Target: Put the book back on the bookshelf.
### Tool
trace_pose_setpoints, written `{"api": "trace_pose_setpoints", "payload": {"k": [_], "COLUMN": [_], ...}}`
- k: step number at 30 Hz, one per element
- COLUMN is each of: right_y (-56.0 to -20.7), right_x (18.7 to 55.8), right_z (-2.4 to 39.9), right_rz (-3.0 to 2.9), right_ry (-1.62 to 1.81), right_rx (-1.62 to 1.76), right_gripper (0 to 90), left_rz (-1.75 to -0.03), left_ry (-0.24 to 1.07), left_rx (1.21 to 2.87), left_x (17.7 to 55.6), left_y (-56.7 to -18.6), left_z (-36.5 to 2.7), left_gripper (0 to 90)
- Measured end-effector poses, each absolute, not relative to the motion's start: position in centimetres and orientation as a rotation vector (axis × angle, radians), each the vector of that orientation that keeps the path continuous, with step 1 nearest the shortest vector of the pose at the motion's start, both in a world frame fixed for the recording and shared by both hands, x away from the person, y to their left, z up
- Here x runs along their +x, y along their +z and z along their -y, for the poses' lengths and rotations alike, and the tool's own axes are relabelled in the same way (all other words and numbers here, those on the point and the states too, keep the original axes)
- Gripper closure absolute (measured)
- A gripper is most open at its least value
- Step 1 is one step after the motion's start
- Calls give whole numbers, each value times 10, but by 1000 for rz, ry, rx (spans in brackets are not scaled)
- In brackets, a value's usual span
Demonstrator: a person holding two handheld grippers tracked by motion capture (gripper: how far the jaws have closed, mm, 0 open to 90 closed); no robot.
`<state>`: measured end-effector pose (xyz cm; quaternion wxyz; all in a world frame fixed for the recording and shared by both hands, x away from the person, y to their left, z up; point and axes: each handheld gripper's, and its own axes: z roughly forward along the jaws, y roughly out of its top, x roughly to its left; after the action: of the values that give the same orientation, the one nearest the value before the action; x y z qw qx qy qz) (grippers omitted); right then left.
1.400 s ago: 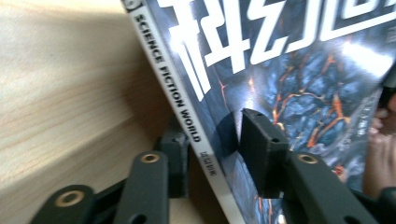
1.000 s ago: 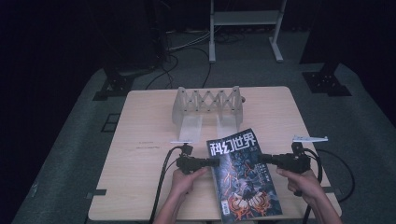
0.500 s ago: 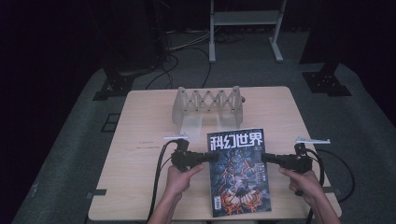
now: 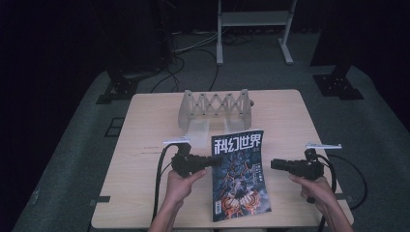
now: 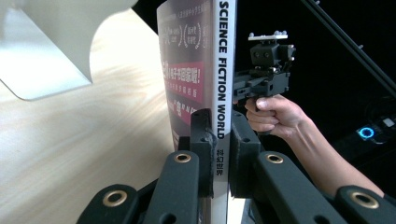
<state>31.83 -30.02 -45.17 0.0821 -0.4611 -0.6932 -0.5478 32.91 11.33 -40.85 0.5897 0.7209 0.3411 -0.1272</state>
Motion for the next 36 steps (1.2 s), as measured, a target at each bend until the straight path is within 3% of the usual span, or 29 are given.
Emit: {"api": "trace_pose_setpoints", "payload": {"k": [9, 24, 36], "right_y": [-456, -457, -462], "right_x": [318, 316, 315], "right_z": [304, 308, 316], "right_rz": [2116, 2261, 2290], "right_ry": [-1565, -1453, -1410], "right_rx": [-1449, -1554, -1612], "right_gripper": [503, 415, 365], "left_rz": [-773, -806, -847], "left_ry": [-82, 154, 260], "left_rx": [1675, 1634, 1605], "left_x": [311, 302, 299], "left_y": [-378, -345, -331], "left_z": [-133, -162, -177], "left_gripper": [826, 825, 827]}}
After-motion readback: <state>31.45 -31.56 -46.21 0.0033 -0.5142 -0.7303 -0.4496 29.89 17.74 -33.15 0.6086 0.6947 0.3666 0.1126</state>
